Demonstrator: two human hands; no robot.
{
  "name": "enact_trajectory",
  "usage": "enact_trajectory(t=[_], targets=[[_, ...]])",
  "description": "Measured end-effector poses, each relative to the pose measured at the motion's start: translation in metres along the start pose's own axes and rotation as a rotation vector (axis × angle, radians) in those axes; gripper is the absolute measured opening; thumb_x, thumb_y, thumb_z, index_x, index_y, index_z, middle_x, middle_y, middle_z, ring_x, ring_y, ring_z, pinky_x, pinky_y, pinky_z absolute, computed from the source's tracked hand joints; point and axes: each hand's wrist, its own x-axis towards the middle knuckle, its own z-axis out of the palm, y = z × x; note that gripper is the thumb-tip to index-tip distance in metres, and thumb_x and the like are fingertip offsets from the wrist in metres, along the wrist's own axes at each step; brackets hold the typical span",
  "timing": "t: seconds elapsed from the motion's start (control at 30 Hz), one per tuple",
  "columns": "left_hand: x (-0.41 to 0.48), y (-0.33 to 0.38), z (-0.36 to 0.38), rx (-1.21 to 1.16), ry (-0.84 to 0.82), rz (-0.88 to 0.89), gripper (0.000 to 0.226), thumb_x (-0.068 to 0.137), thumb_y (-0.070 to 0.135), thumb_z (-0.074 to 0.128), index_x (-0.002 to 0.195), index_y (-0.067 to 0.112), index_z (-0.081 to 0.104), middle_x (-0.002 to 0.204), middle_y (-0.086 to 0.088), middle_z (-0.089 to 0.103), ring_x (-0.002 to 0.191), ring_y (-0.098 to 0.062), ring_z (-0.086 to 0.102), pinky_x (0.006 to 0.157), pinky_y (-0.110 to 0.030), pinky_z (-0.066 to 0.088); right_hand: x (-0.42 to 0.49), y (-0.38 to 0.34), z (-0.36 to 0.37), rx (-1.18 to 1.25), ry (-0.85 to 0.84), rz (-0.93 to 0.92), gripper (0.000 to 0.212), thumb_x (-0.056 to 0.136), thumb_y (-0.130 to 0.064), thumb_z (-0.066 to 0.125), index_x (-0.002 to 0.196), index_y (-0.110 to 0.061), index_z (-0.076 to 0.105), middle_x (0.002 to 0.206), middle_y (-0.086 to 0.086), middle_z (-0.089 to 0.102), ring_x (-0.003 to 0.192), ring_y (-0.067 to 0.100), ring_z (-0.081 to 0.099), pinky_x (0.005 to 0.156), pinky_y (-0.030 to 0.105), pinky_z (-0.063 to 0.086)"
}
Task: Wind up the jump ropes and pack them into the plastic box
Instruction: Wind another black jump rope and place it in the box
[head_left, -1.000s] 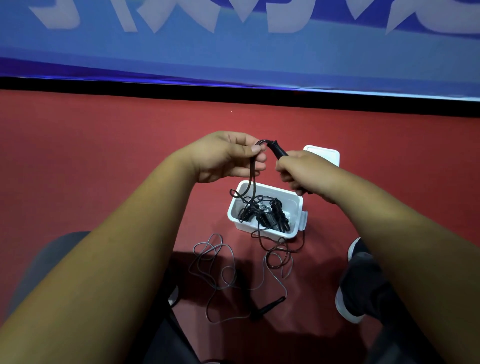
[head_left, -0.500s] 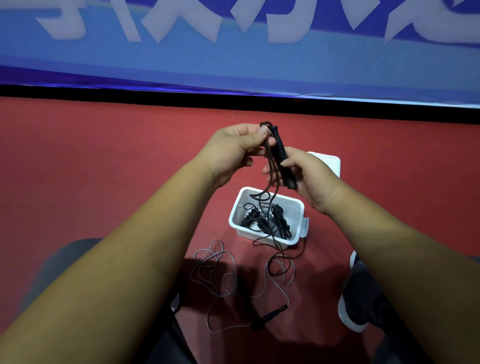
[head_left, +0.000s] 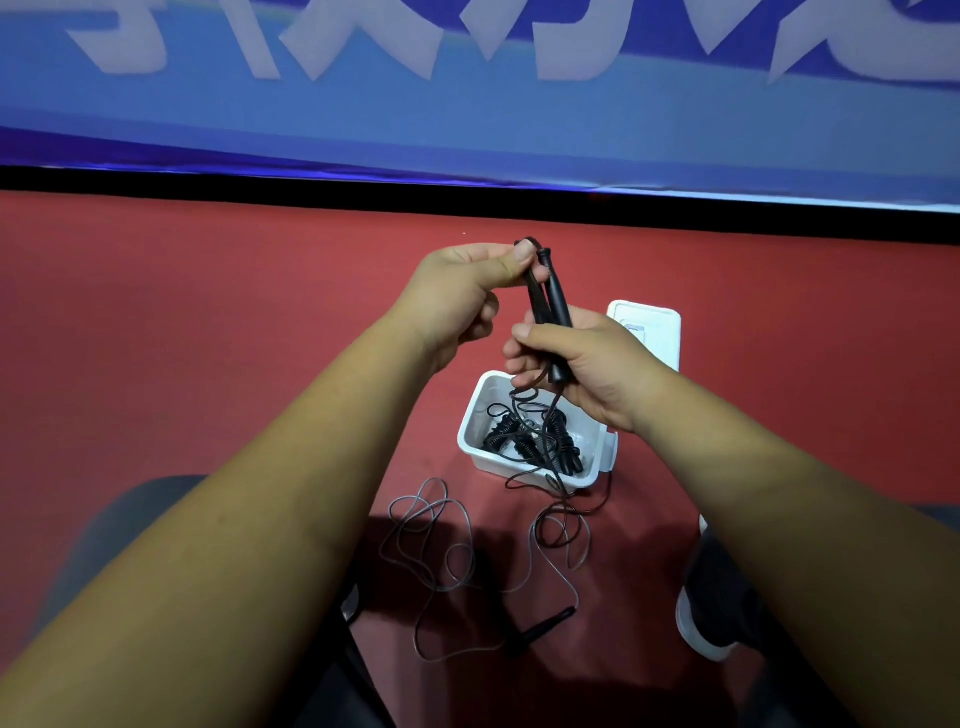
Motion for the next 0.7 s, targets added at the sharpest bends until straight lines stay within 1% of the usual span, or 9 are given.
enact_trajectory(t=[0.07, 0.13, 0.27, 0.33, 0.4, 0.5, 0.6, 0.63, 0.7], targets=[[0.0, -0.001, -0.001, 0.014, 0.0, -0.004, 0.032, 0.095, 0.038, 0.074, 0.108, 0.009, 0.077, 0.112, -0.003, 0.078, 0.056, -0.012, 0.029, 0.046, -0.023, 0.025, -0.001, 0.0, 0.0, -0.031, -0.013, 0.015, 0.007, 0.102, -0.007, 0.068, 0.107, -0.005, 0.063, 0.082, 0.014, 0.071, 0.071, 0.023, 0.069, 0.07, 0.033, 0.061], [0.001, -0.001, -0.001, 0.036, 0.007, -0.002, 0.037, 0.094, 0.038, 0.075, 0.111, 0.005, 0.076, 0.096, 0.002, 0.077, 0.057, -0.013, 0.025, 0.047, -0.024, 0.022, -0.001, 0.001, -0.001, -0.071, -0.005, 0.036, 0.016, 0.102, -0.012, 0.069, 0.114, -0.001, 0.066, 0.077, 0.01, 0.068, 0.067, 0.022, 0.066, 0.067, 0.033, 0.06], [0.0, 0.001, -0.004, 0.106, 0.087, -0.052, 0.03, 0.085, 0.046, 0.082, 0.103, 0.022, 0.08, 0.081, 0.011, 0.07, 0.065, -0.011, 0.037, 0.057, -0.028, 0.033, 0.0, -0.003, -0.006, -0.103, 0.0, 0.066, 0.028, 0.103, -0.019, 0.07, 0.124, 0.0, 0.07, 0.072, 0.005, 0.063, 0.065, 0.019, 0.065, 0.067, 0.032, 0.059], [0.003, -0.002, -0.007, 0.125, 0.141, -0.075, 0.037, 0.085, 0.054, 0.08, 0.105, 0.023, 0.08, 0.086, 0.012, 0.07, 0.075, -0.013, 0.047, 0.068, -0.03, 0.042, 0.0, -0.007, -0.007, -0.092, 0.006, 0.064, 0.027, 0.105, -0.022, 0.068, 0.122, -0.001, 0.07, 0.07, 0.002, 0.061, 0.065, 0.017, 0.064, 0.067, 0.032, 0.059], [0.007, -0.011, -0.008, 0.087, 0.148, -0.121, 0.048, 0.095, 0.059, 0.066, 0.115, 0.016, 0.075, 0.102, 0.003, 0.073, 0.081, -0.015, 0.057, 0.075, -0.034, 0.05, -0.001, -0.012, -0.006, -0.054, 0.035, 0.043, 0.027, 0.106, -0.023, 0.067, 0.121, -0.001, 0.069, 0.067, 0.0, 0.058, 0.065, 0.017, 0.063, 0.065, 0.032, 0.06], [0.011, -0.035, -0.002, 0.048, -0.021, -0.276, 0.043, 0.107, 0.036, 0.049, 0.137, 0.008, 0.061, 0.113, -0.004, 0.076, 0.089, -0.017, 0.067, 0.093, -0.038, 0.048, -0.001, -0.023, -0.007, 0.011, 0.094, -0.024, 0.027, 0.107, -0.021, 0.063, 0.124, 0.001, 0.066, 0.065, 0.0, 0.056, 0.063, 0.015, 0.064, 0.062, 0.031, 0.061], [-0.003, -0.047, 0.011, 0.018, -0.322, -0.367, 0.05, 0.097, -0.001, 0.029, 0.134, 0.015, 0.059, 0.107, -0.001, 0.077, 0.1, -0.011, 0.07, 0.09, -0.025, 0.048, -0.001, -0.037, -0.011, 0.071, 0.156, -0.101, 0.02, 0.108, -0.02, 0.06, 0.117, -0.003, 0.067, 0.065, 0.0, 0.059, 0.063, 0.015, 0.067, 0.062, 0.03, 0.061], [-0.008, -0.048, 0.016, 0.021, -0.41, -0.372, 0.056, 0.093, -0.006, 0.026, 0.134, 0.013, 0.058, 0.114, -0.007, 0.077, 0.106, -0.013, 0.071, 0.091, -0.023, 0.051, -0.001, -0.041, -0.014, 0.092, 0.181, -0.125, 0.018, 0.109, -0.019, 0.06, 0.114, -0.003, 0.067, 0.065, 0.0, 0.06, 0.064, 0.015, 0.068, 0.062, 0.03, 0.061], [-0.011, -0.046, 0.017, 0.105, -0.539, -0.331, 0.058, 0.09, -0.003, 0.032, 0.14, 0.009, 0.059, 0.13, -0.017, 0.07, 0.123, -0.024, 0.065, 0.108, -0.032, 0.049, 0.0, -0.047, -0.021, 0.114, 0.234, -0.172, 0.017, 0.109, -0.02, 0.06, 0.113, -0.004, 0.066, 0.066, 0.001, 0.062, 0.067, 0.017, 0.071, 0.066, 0.033, 0.062]])
